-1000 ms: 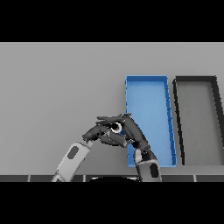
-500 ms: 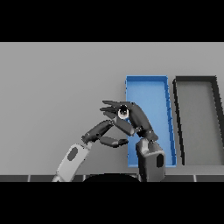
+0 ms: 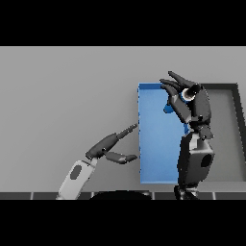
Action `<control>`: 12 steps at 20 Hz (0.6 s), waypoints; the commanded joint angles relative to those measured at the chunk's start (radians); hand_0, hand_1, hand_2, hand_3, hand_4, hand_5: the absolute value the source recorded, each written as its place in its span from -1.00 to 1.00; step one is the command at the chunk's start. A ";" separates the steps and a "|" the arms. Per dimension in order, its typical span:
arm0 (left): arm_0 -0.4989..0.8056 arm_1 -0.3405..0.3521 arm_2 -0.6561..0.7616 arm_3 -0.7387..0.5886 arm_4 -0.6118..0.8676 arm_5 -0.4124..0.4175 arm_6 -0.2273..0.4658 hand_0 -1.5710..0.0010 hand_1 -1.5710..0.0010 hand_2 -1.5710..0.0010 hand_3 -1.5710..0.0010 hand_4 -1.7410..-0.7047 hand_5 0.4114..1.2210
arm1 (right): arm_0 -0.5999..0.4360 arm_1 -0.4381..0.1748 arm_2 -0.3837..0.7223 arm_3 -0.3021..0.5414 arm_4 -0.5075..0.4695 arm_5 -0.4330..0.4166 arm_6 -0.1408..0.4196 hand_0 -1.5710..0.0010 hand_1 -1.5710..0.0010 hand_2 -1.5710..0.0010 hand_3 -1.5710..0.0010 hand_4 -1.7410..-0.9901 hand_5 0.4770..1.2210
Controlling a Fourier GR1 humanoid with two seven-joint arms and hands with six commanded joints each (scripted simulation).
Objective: Pick up the blue pipe and place it into the blue bin.
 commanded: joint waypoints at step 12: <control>-0.028 0.010 0.014 0.041 -0.014 0.018 -0.025 1.00 1.00 1.00 1.00 0.56 -0.88 | 0.566 -0.254 0.104 -0.011 -0.113 -0.309 0.000 -1.00 -1.00 -1.00 -1.00 -0.36 1.00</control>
